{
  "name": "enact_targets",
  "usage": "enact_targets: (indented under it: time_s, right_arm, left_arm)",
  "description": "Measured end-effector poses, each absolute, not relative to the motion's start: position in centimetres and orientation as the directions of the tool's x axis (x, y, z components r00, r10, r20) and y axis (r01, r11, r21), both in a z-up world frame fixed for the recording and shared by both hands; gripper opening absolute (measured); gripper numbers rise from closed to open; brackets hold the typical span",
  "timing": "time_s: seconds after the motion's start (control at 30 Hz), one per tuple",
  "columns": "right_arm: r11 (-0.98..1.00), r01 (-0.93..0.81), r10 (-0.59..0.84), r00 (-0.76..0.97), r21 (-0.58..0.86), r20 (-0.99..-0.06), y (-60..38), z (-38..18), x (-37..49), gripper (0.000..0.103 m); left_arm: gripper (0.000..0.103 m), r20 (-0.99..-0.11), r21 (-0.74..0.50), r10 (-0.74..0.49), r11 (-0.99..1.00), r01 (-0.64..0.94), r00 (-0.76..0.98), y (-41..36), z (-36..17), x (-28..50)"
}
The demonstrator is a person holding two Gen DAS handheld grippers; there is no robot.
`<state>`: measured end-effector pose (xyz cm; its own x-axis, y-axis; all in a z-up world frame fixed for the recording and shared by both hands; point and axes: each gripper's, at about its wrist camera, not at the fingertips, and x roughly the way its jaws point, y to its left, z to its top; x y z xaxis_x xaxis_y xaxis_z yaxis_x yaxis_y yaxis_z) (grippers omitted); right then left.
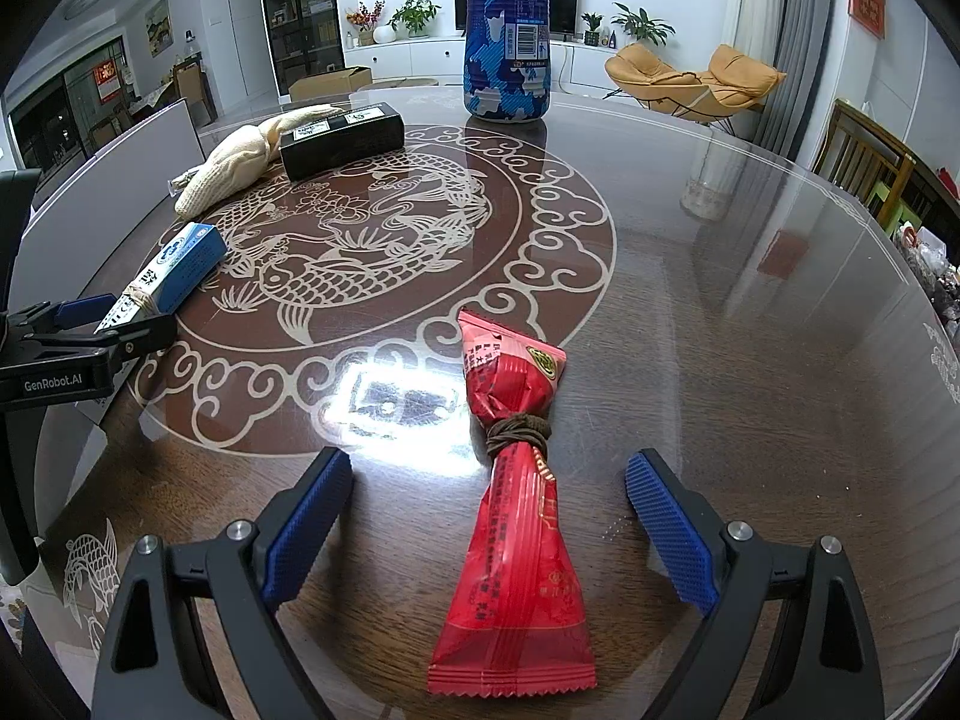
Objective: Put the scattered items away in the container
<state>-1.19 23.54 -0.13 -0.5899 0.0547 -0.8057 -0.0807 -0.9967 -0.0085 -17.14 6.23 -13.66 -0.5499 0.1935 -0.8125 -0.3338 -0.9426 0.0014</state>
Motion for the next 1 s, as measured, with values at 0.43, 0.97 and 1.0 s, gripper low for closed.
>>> enact_targets:
  time_s: [0.43,0.97,1.0]
  right_arm:
    - [-0.997,-0.074,0.047,-0.588,-0.005,-0.808,23.5,-0.3,-1.3,0.096]
    - [-0.999,0.047,-0.045,-0.485,0.026,-0.874,24.9,0.3,-2.1,0.066]
    - [-0.998,0.05,-0.054,-0.476,0.035,-0.878,25.0,0.4,-2.2,0.064]
  left_arm:
    - [0.103,-0.812,0.001,0.194,-0.943,-0.334,-0.55,6.2,-13.7,-17.1]
    - [0.103,-0.812,0.002,0.193,-0.943,-0.334,-0.55,6.2,-13.7,-17.1]
    - [0.103,-0.813,0.003,0.192,-0.943,-0.334,-0.55,6.3,-13.7,-17.1]
